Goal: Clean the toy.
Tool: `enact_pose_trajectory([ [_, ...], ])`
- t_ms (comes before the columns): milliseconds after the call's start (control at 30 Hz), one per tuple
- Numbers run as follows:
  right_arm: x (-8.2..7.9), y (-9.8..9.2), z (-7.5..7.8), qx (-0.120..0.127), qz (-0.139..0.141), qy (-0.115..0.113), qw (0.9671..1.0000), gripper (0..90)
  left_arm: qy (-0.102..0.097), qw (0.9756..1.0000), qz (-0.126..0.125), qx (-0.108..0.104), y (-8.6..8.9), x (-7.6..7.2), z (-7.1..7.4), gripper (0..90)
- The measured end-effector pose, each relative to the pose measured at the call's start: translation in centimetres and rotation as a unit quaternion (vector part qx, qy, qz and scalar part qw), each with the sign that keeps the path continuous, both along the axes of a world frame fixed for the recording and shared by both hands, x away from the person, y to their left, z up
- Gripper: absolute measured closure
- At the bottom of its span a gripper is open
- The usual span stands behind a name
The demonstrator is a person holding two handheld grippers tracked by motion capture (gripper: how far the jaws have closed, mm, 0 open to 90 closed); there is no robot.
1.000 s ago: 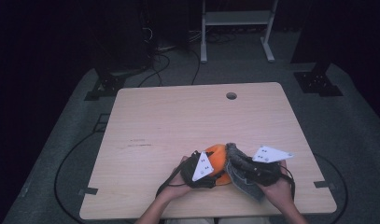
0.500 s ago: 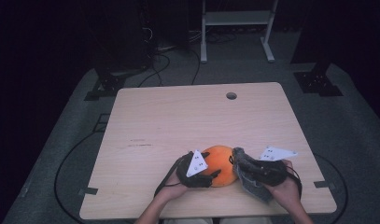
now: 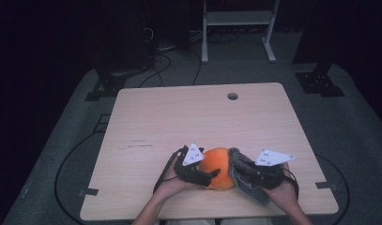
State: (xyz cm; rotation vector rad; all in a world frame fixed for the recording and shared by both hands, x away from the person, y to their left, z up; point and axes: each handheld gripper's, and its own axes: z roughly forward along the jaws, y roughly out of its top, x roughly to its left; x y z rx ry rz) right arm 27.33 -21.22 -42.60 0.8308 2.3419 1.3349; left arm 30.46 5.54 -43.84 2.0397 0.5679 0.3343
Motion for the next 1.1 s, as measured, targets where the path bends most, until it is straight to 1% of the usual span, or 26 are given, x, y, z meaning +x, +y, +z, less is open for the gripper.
enact_pose_trajectory([
  [33,0.0,-0.2,0.0,-0.001,0.002,0.003,1.0000,73.4,-0.005,1.0000,-0.005,0.001,-0.1,-0.2,-0.4,15.1],
  [67,0.0,-0.4,0.0,-0.002,0.001,0.007,1.0000,73.4,-0.019,0.9998,-0.008,0.005,-0.2,-0.5,-0.4,18.0],
  [100,0.0,-0.4,0.0,-0.002,0.001,0.007,1.0000,73.4,-0.019,0.9998,-0.008,0.005,-0.2,-0.5,-0.4,21.0],
  [133,0.1,-0.7,-0.1,0.000,-0.001,0.011,0.9999,73.3,-0.028,0.9994,-0.012,0.014,-0.3,-0.7,-0.2,21.0],
  [167,0.5,-1.7,-0.3,0.000,-0.017,0.024,0.9996,73.4,-0.040,0.9987,-0.017,0.027,-0.5,-1.0,0.0,23.3],
  [233,0.8,-2.5,-0.6,-0.003,-0.033,0.037,0.9988,73.4,-0.052,0.9979,-0.023,0.032,-0.7,-1.2,-0.1,24.5],
  [267,1.0,-2.9,-0.6,0.007,-0.035,0.046,0.9983,73.4,-0.060,0.9972,-0.028,0.036,-0.8,-1.3,-0.1,24.8],
  [300,1.1,-3.2,-0.5,0.020,-0.038,0.049,0.9979,73.4,-0.065,0.9966,-0.034,0.037,-0.8,-1.4,-0.1,25.3],
  [367,1.1,-3.1,0.1,0.042,-0.033,0.041,0.9977,73.4,-0.077,0.9950,-0.048,0.042,-0.8,-1.6,-0.2,26.2],
  [433,1.1,-2.4,0.8,0.061,-0.017,0.030,0.9976,73.4,-0.089,0.9931,-0.059,0.048,-0.9,-2.0,-0.2,26.9],
  [467,1.2,-1.9,1.0,0.058,-0.010,0.026,0.9979,73.2,-0.092,0.9924,-0.063,0.052,-0.9,-2.1,-0.2,27.1],
  [500,1.2,-1.9,1.0,0.058,-0.010,0.026,0.9979,73.2,-0.092,0.9924,-0.063,0.052,-0.9,-2.1,-0.2,27.1],
  [533,1.2,-1.5,0.9,0.047,-0.007,0.025,0.9985,73.0,-0.089,0.9923,-0.067,0.054,-0.8,-2.1,-0.2,27.1],
  [567,1.4,-1.6,0.4,0.054,-0.007,0.038,0.9978,72.9,-0.083,0.9929,-0.071,0.046,-0.7,-1.9,-0.2,27.0],
  [600,1.5,-1.9,0.3,0.058,-0.011,0.048,0.9971,73.0,-0.081,0.9932,-0.071,0.044,-0.6,-1.9,-0.2,27.0],
  [633,1.6,-2.3,0.2,0.053,-0.021,0.053,0.9970,73.0,-0.081,0.9932,-0.071,0.043,-0.5,-1.9,-0.3,26.9],
  [700,1.8,-3.1,-0.4,0.029,-0.042,0.058,0.9970,73.1,-0.080,0.9934,-0.072,0.040,-0.5,-1.9,-0.3,26.9],
  [733,1.8,-3.5,-0.7,0.028,-0.053,0.065,0.9961,73.2,-0.079,0.9935,-0.073,0.039,-0.5,-1.9,-0.3,26.9],
  [767,1.8,-3.7,-0.8,0.028,-0.057,0.065,0.9959,73.3,-0.078,0.9934,-0.075,0.037,-0.4,-1.9,-0.3,26.8],
  [833,1.5,-3.5,-0.4,0.045,-0.053,0.056,0.9960,73.4,-0.077,0.9927,-0.085,0.037,-0.4,-1.9,-0.3,26.3],
  [867,1.2,-3.1,0.0,0.053,-0.045,0.050,0.9963,73.4,-0.077,0.9927,-0.085,0.037,-0.4,-1.9,-0.3,25.8],
  [900,1.2,-3.1,0.0,0.053,-0.045,0.050,0.9963,73.4,-0.077,0.9925,-0.087,0.037,-0.3,-1.9,-0.3,25.8],
  [933,0.9,-2.1,0.4,0.050,-0.033,0.033,0.9977,73.4,-0.078,0.9922,-0.089,0.039,-0.2,-1.9,-0.3,25.4],
  [967,0.8,-1.9,0.4,0.046,-0.033,0.026,0.9981,73.5,-0.077,0.9923,-0.089,0.039,-0.1,-1.9,-0.4,25.4],
  [1000,0.9,-1.9,0.2,0.046,-0.032,0.026,0.9981,73.6,-0.079,0.9922,-0.089,0.038,-0.1,-1.9,-0.4,25.5],
  [1100,1.7,-2.9,-0.6,0.054,-0.042,0.062,0.9957,73.6,-0.084,0.9914,-0.092,0.040,-0.2,-2.1,-0.3,25.6],
])
